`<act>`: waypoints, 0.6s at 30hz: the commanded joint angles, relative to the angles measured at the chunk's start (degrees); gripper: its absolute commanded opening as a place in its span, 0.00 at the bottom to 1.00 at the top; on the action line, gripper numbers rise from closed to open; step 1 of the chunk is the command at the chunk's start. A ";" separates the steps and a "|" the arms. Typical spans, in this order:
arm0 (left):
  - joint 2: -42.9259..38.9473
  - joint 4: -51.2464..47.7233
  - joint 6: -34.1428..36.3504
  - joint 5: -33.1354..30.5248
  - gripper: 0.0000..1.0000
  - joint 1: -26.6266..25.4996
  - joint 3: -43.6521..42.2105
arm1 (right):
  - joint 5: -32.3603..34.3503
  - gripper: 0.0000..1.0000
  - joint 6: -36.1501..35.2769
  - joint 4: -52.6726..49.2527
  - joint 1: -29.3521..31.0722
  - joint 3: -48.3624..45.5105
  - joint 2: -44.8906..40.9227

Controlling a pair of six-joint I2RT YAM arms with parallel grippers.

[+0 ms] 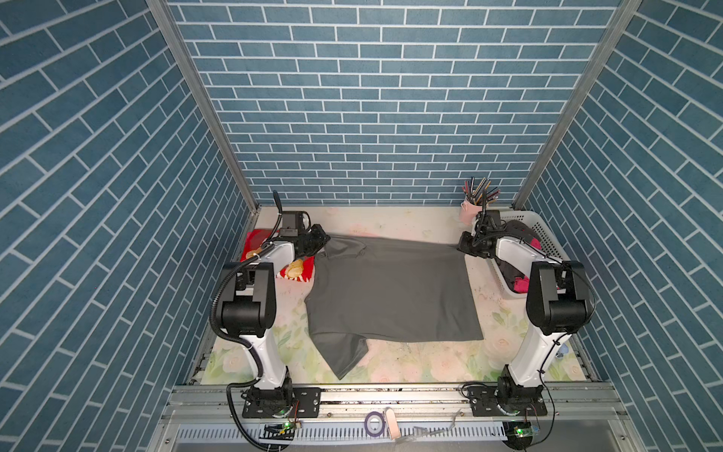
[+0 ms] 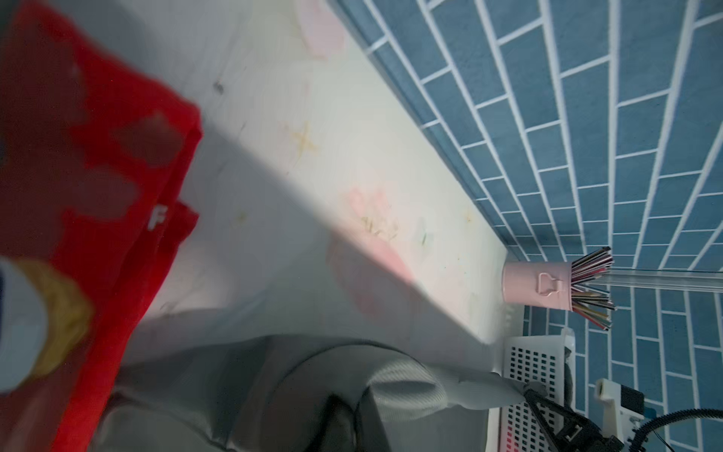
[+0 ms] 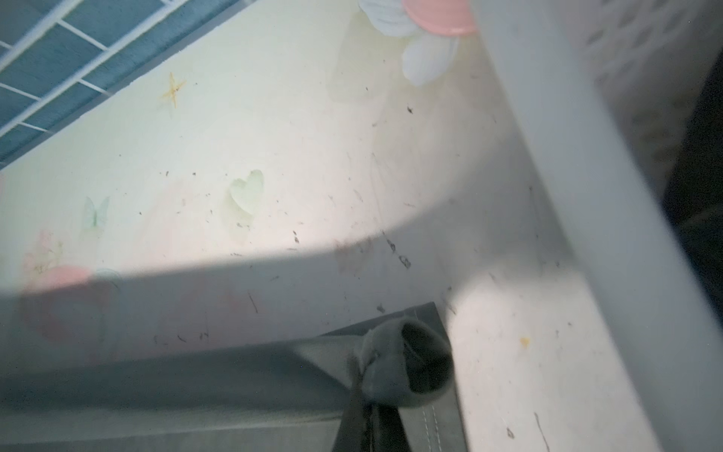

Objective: Fold and stack the t-shirts

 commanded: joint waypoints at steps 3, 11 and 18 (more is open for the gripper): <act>4.72 -1.53 -0.75 -0.93 0.00 -0.38 5.95 | -2.35 0.00 0.44 -3.86 -1.09 7.78 6.10; 5.32 -1.88 -0.40 -1.06 0.00 -0.44 6.03 | -3.88 0.00 0.30 -4.52 -1.01 9.48 6.71; 2.32 -0.88 -0.49 -0.56 0.00 -0.17 1.08 | -1.85 0.00 -0.46 -4.09 0.13 3.48 2.71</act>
